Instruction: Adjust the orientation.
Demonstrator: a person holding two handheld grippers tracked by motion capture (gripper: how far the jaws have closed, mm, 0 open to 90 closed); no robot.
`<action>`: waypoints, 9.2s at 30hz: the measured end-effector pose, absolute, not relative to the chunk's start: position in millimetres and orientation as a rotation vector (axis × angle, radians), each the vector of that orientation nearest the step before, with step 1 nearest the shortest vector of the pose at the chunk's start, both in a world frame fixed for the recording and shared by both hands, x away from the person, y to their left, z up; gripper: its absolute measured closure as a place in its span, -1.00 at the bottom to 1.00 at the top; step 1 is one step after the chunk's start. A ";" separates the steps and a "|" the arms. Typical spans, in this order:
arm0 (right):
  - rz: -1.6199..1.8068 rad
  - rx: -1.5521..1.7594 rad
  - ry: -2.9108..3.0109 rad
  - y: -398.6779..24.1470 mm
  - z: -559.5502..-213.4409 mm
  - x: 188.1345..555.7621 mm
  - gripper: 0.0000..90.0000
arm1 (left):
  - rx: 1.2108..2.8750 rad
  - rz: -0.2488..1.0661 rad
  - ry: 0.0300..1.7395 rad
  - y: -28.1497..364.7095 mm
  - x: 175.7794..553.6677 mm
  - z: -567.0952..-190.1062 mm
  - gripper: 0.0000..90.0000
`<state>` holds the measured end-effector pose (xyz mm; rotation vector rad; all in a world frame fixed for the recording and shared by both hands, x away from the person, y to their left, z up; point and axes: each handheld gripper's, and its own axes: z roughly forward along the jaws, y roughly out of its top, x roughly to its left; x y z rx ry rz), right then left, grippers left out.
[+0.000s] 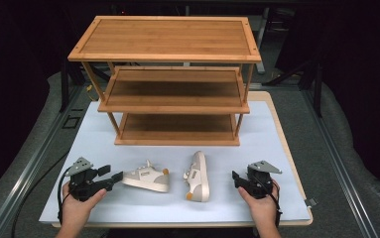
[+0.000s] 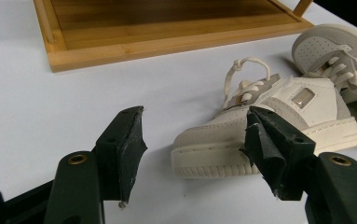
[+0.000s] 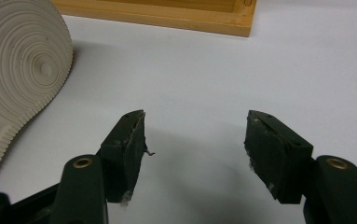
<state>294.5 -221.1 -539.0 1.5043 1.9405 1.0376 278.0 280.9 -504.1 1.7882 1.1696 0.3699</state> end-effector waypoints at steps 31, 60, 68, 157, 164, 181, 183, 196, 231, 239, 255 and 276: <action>1.077 1.515 1.924 -228.9 -533.6 290.0 -0.16 | 1.926 0.432 1.241 287.0 248.4 -534.0 -0.05; 1.079 1.516 1.925 -227.7 -534.8 292.3 -0.16 | 1.862 0.408 1.185 237.4 312.5 -523.1 -0.04; 1.088 1.522 1.923 -228.6 -533.7 291.4 -0.16 | 1.884 0.394 1.112 234.1 278.9 -506.5 0.04; 1.193 1.393 2.029 -183.1 -513.3 258.3 0.24 | 1.858 0.303 1.072 223.7 299.3 -519.1 0.07; 1.143 1.454 2.079 -190.2 -521.7 261.9 0.22 | 1.858 0.296 1.064 222.8 298.7 -518.4 0.14; 1.250 1.375 2.041 -166.4 -515.7 260.5 -0.03 | 1.830 0.269 1.099 220.5 300.4 -521.2 0.13; 1.261 1.420 2.040 -165.3 -518.5 264.6 -0.02 | 1.829 0.267 1.104 219.4 300.9 -521.6 0.14; 1.278 1.544 2.030 -166.3 -525.3 275.9 0.21 | 1.861 0.274 1.112 212.4 303.5 -520.9 0.27; 1.342 1.431 2.158 -113.2 -527.1 305.3 0.22 | 1.836 0.165 1.081 160.5 305.5 -523.7 0.34; 1.337 1.438 2.103 -108.9 -529.1 298.7 0.23 | 1.848 0.195 1.080 155.2 304.0 -523.5 0.37; 1.382 1.542 1.976 -110.0 -527.2 286.4 0.13 | 1.786 0.248 1.168 155.0 294.8 -525.0 0.13; 1.453 1.634 1.770 -97.0 -543.8 278.2 0.20 | 1.530 0.251 1.274 145.4 286.2 -545.6 0.19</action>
